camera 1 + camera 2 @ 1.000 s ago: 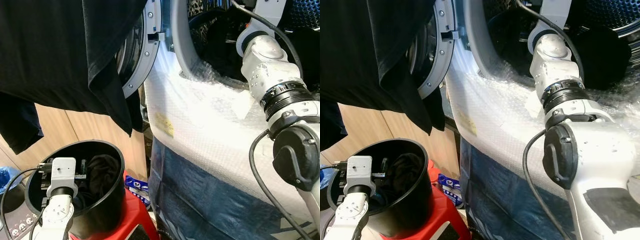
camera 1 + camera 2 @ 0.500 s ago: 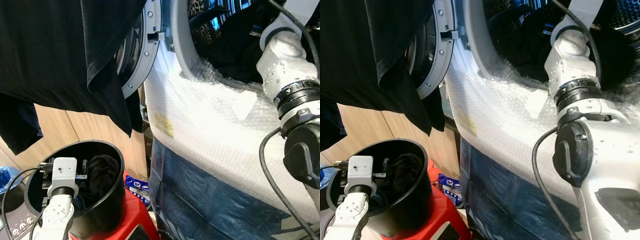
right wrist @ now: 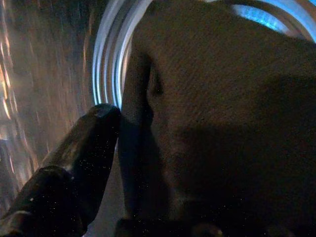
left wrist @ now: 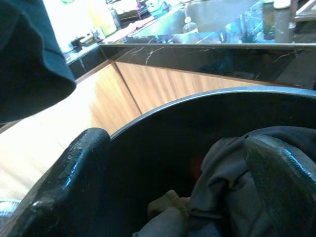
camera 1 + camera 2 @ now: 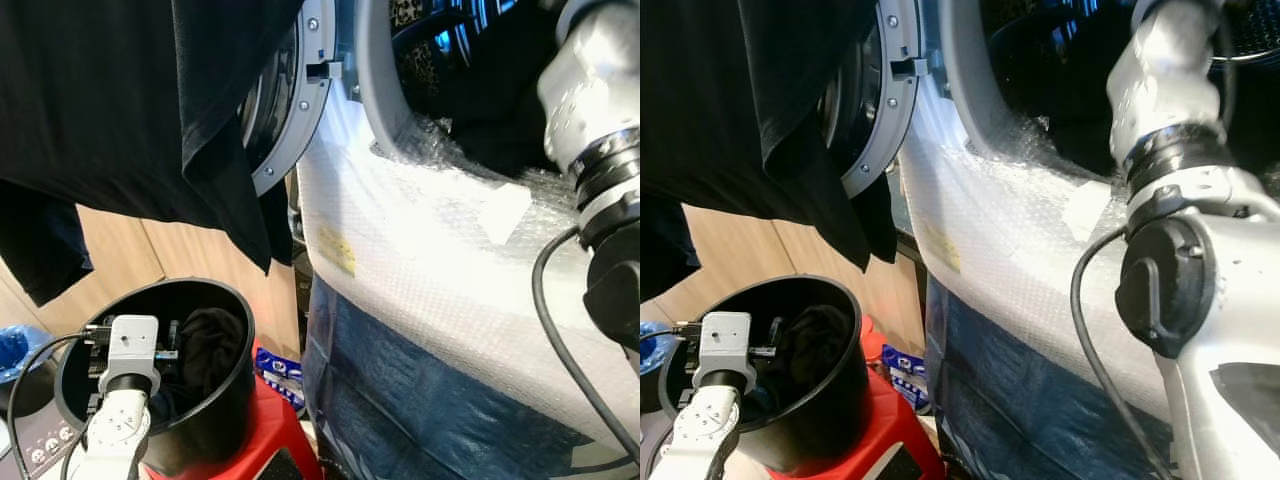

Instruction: Clothes washing

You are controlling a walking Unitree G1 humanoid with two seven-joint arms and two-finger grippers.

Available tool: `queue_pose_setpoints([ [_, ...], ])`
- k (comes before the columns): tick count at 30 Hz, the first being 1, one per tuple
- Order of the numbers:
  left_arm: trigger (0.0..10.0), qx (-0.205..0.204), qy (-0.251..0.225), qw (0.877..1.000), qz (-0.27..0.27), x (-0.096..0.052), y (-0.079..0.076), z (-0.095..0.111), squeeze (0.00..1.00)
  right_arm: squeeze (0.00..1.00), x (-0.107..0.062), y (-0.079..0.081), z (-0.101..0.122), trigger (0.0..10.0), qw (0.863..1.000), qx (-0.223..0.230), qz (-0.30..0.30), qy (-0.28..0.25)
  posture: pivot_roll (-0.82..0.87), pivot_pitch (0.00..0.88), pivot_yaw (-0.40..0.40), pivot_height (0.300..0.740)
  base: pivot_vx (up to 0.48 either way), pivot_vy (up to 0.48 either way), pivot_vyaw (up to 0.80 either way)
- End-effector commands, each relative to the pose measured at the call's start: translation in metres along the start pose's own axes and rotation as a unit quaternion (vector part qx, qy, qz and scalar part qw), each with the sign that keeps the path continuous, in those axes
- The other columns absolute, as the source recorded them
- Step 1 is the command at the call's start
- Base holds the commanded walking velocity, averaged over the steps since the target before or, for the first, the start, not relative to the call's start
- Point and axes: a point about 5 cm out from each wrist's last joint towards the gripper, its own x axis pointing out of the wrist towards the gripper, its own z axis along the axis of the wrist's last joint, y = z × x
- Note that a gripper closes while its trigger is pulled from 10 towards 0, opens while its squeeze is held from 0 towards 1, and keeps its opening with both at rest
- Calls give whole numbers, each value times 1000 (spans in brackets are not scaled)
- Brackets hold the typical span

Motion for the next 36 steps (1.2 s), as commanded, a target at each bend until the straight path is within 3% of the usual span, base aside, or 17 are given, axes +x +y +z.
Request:
queue_pose_setpoints([
  [1, 10000, 8, 3, 1000, -9, -1, 0, 0, 0, 1000, -8, 4, -39, 10000, 996, -33, 18, 78, 125, 0, 62, 740, 0, 0, 0],
  [2, 10000, 8, 3, 1000, -9, -1, -1, 0, 0, 1000, -10, 4, -45, 10000, 995, -43, 20, 88, 125, 0, 63, 740, 0, 0, 0],
  [4, 10000, 9, 3, 1000, -11, -1, -1, 0, 0, 1000, -22, 16, -74, 10000, 984, 1, 74, 160, 125, 0, 63, 740, 0, 0, 0],
  [6, 10000, 9, 2, 1000, -12, -1, -2, 1, 0, 1000, -23, 16, -78, 10000, 983, -34, 81, 159, 127, 0, 58, 740, 0, 0, 0],
  [9, 10000, 10, 0, 1000, -10, -1, -1, 1, 0, 1000, -7, 9, -28, 10000, 996, 70, 30, 56, 134, 0, 59, 740, 0, 0, 0],
  [12, 10000, 12, 0, 1000, -11, -1, 0, 1, 0, 1000, 0, 1, 13, 10000, 998, 54, -8, -36, 133, 0, 60, 740, 0, 0, 0],
  [16, 10000, 13, -1, 1000, -11, -1, 0, 2, 0, 1000, 1, 4, 27, 10000, 997, 49, 5, -66, 128, 0, 65, 740, 0, 0, 0],
  [18, 10000, 13, 0, 1000, -13, -1, 0, 2, 0, 1000, -3, 15, 7, 10000, 999, -10, 41, -27, 124, 0, 69, 740, 0, 0, 0],
  [20, 10000, 13, 0, 1000, -13, -1, 0, 2, 0, 1000, -4, 15, 1, 10000, 999, -11, 38, -14, 124, 0, 69, 740, 0, 0, 0],
  [21, 10000, 13, 1, 1000, -18, -1, -3, 2, 0, 1000, -11, 19, -32, 10000, 997, -20, 56, 56, 117, 0, 75, 740, 0, 0, 0],
  [24, 10000, 13, 0, 1000, -21, 0, -4, 2, 0, 1000, -17, 24, -53, 10000, 991, -42, 75, 98, 116, 0, 76, 740, 0, 0, 0],
  [27, 10000, 12, -4, 1000, -21, 1, -5, 4, 0, 1000, -18, 22, -56, 10000, 993, -6, 65, 103, 120, 0, 75, 740, 0, 0, 0],
  [29, 10000, 12, -5, 1000, -19, 2, -4, 5, 0, 1000, -13, 21, -36, 10000, 996, 35, 56, 60, 128, 0, 72, 740, 0, 0, 0],
  [30, 10000, 12, -5, 1000, -17, 1, -3, 4, 0, 282, -10, 21, -23, 10000, 997, 51, 56, 27, 129, 0, 73, 740, 0, 0, 0],
  [31, 10000, 12, -5, 1000, -17, 1, -3, 4, 0, 282, -10, 21, -23, 10000, 997, 51, 56, 27, 129, 0, 73, 740, 0, 0, 0],
  [32, 10000, 12, -5, 1000, -15, 0, -2, 4, 0, 0, -9, 20, -14, 10000, 998, 42, 50, -2, 131, 0, 75, 740, 0, 0, 0],
  [36, 10000, 13, -6, 1000, -11, -1, 1, 4, 0, 0, -8, 14, -9, 10000, 998, 33, 33, -29, 128, 0, 76, 740, 0, 0, 0],
])
